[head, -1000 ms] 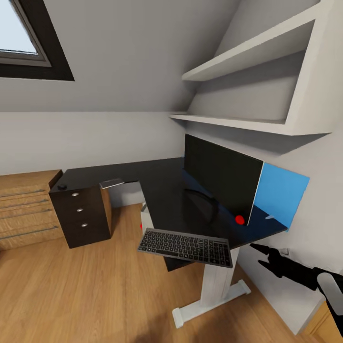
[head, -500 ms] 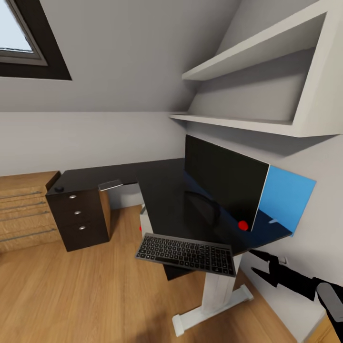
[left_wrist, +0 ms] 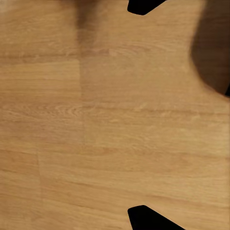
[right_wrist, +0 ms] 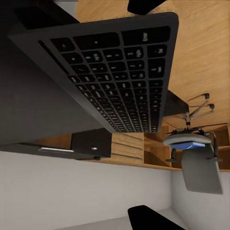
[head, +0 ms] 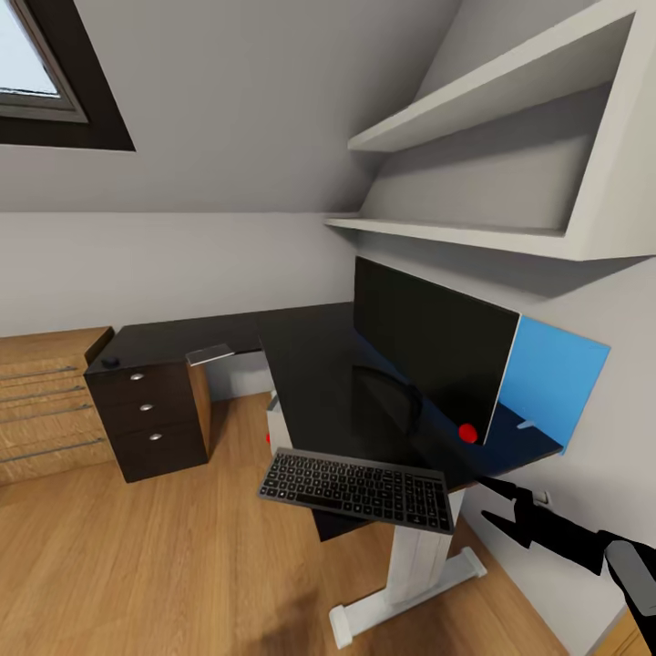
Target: In the bedroom, organize the workspace by keeping the computer under the desk, ensuring the monitor is on the desk, placing the keyboard on the desk next to the monitor, placing the mouse on the desk next to the keyboard, moving the folder from the swivel chair onto the desk next to the mouse, stacking the notebook on top of the folder with the pen on top of the notebook, and positioning the swivel chair next to the desk.
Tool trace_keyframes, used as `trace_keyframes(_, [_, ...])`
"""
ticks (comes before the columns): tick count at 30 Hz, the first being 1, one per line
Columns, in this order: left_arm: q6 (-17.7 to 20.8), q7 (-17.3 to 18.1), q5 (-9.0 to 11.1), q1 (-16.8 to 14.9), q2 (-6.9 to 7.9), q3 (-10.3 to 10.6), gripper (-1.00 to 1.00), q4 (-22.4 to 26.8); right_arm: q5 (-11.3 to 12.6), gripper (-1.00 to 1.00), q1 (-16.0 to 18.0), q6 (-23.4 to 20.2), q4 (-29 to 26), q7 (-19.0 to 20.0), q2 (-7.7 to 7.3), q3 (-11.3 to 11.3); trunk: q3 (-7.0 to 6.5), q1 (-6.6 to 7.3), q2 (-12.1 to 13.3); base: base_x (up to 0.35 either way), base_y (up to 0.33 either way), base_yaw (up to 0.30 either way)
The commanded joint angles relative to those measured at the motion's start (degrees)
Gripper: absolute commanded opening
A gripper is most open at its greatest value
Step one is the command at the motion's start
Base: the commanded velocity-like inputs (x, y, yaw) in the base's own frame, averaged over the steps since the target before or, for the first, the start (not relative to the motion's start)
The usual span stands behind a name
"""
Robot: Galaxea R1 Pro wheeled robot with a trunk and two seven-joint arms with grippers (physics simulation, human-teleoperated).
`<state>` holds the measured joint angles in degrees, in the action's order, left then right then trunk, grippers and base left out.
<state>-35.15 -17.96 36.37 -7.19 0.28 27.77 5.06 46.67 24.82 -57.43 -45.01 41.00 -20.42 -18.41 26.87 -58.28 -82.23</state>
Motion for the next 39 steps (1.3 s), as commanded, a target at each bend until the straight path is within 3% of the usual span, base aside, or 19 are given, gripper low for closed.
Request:
trace_keyframes(1, [-0.01,-0.54,0.02,-0.01,0.03,0.5,1.0,0.08,-0.26,1.0,0.05,-0.26,0.01,0.31,0.02,-0.13,0.25,-0.22,-0.45,0.001,0.0,0.0])
trace_keyframes(8, [0.4,-0.68,0.04,-0.01,-0.43,0.56,1.0,1.14,-0.27,1.0,0.05,-0.23,0.06,0.29,0.02,-0.14,1.5,-1.76,-3.26,0.0,0.0,0.0])
trace_keyframes(10, [0.55,-0.77,0.0,-0.01,-0.51,0.55,1.0,5.66,-0.27,1.0,0.05,-0.21,0.08,0.26,0.03,-0.14,1.86,-2.2,-4.06,0.0,0.0,0.0])
trace_keyframes(11, [0.95,-1.5,-0.08,-0.01,-0.44,0.53,1.0,10.53,-0.27,1.0,0.05,-0.12,0.09,0.27,0.03,-0.16,2.04,-2.42,-4.46,0.0,0.0,0.0])
trace_keyframes(12, [5.51,-5.38,-0.37,-0.01,-0.36,0.53,1.0,19.32,-0.27,1.0,0.05,0.02,0.08,0.25,0.03,-0.18,2.22,-2.64,-4.86,0.0,0.0,0.0])
trace_keyframes(14, [13.79,-9.52,-0.51,-0.01,-0.04,0.57,1.0,29.03,-0.27,1.0,0.05,0.08,0.06,0.23,0.03,-0.18,2.58,-3.08,-5.66,0.0,0.0,0.0])
trace_keyframes(16, [18.27,-11.17,-0.52,-0.01,0.44,0.62,1.0,34.73,-0.27,1.0,0.05,0.22,0.08,0.23,0.0,-0.2,2.94,-3.52,-6.47,0.0,0.0,0.0])
trace_keyframes(18, [31.5,-13.85,-0.13,0.3,3.08,0.69,1.0,53.79,-0.3,1.0,0.05,1.26,0.09,0.23,-0.01,-0.18,3.3,-3.96,-7.27,0.0,0.0,0.0])
trace_keyframes(20, [35.37,-14.25,0.06,1.97,4.66,0.7,1.0,59.62,-0.33,1.0,0.05,1.82,0.11,0.21,0.02,-0.16,3.66,-4.4,-8.07,0.0,0.0,0.0])
trace_keyframes(21, [37.31,-14.15,0.12,5.4,6.89,0.7,1.0,62.62,-0.42,1.0,0.05,3.12,0.17,0.08,0.23,-0.08,3.84,-4.62,-8.47,0.0,0.0,0.0])
trace_keyframes(24, [37.47,-13.99,-0.1,6.33,8.19,0.7,1.0,61.26,-0.5,1.0,0.05,4.61,0.28,0.0,0.47,-0.02,4.38,-5.28,-9.67,0.0,0.0,0.0])
trace_keyframes(27, [36.54,-13.96,-0.17,6.5,8.48,0.75,1.0,60.88,-0.61,1.0,0.05,5.04,0.35,-0.03,0.57,0.02,4.91,-5.93,-10.88,0.0,0.0,0.0])
trace_keyframes(29, [34.04,-13.96,-0.17,6.68,8.59,1.92,1.0,60.67,-0.68,1.0,0.05,5.85,0.38,-0.1,0.69,0.03,5.27,-6.37,-11.68,0.0,0.0,0.0])
trace_keyframes(33, [32.8,-14.13,-0.22,6.74,8.67,4.58,1.0,60.61,-0.69,1.0,0.05,6.26,0.43,-0.13,0.72,0.07,5.99,-7.25,-13.28,0.0,0.0,0.0])
trace_keyframes(39, [32.45,-14.2,-0.17,6.75,8.65,5.39,1.0,60.59,-0.72,1.0,0.05,6.44,1.34,-0.19,0.73,0.23,7.07,-8.57,-15.69,0.0,0.0,0.0])
